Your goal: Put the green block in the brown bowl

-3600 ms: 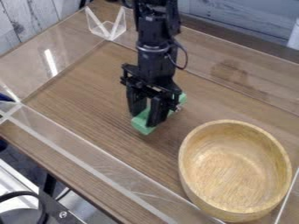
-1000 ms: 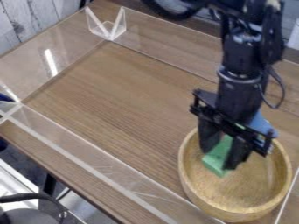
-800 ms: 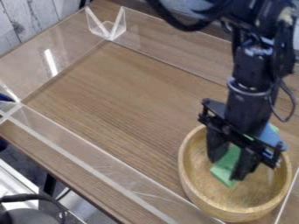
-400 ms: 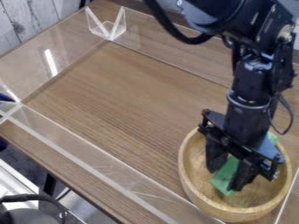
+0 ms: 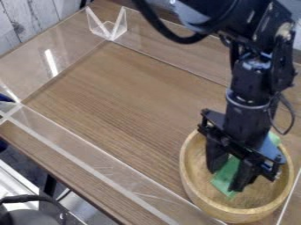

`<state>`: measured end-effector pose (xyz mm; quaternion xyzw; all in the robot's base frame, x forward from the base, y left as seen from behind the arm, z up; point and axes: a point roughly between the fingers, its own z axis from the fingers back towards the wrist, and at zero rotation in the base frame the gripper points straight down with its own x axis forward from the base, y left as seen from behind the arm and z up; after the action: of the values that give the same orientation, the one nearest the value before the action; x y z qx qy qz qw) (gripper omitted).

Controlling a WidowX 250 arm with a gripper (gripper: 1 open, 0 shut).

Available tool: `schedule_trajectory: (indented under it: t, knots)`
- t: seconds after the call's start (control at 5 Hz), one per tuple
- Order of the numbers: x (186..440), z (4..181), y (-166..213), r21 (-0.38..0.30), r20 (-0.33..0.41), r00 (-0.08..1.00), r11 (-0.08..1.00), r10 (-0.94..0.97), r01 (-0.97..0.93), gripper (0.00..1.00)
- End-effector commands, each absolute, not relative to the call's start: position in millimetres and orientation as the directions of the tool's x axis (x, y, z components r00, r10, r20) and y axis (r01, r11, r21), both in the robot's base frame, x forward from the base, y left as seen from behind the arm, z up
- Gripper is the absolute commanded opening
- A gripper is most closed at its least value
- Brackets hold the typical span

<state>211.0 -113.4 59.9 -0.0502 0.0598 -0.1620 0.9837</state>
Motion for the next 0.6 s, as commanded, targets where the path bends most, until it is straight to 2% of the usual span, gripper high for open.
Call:
schedule_trajectory:
  t: [0.0, 0.4]
  knots:
    - [214.0, 75.8, -116.8, -0.118, -0.035, 0.942, 0.937, -0.335, 0.329, 0.0]
    - [210.5, 80.0, -116.9, -0.123, -0.019, 0.941, 0.935, -0.337, 0.332, 0.0]
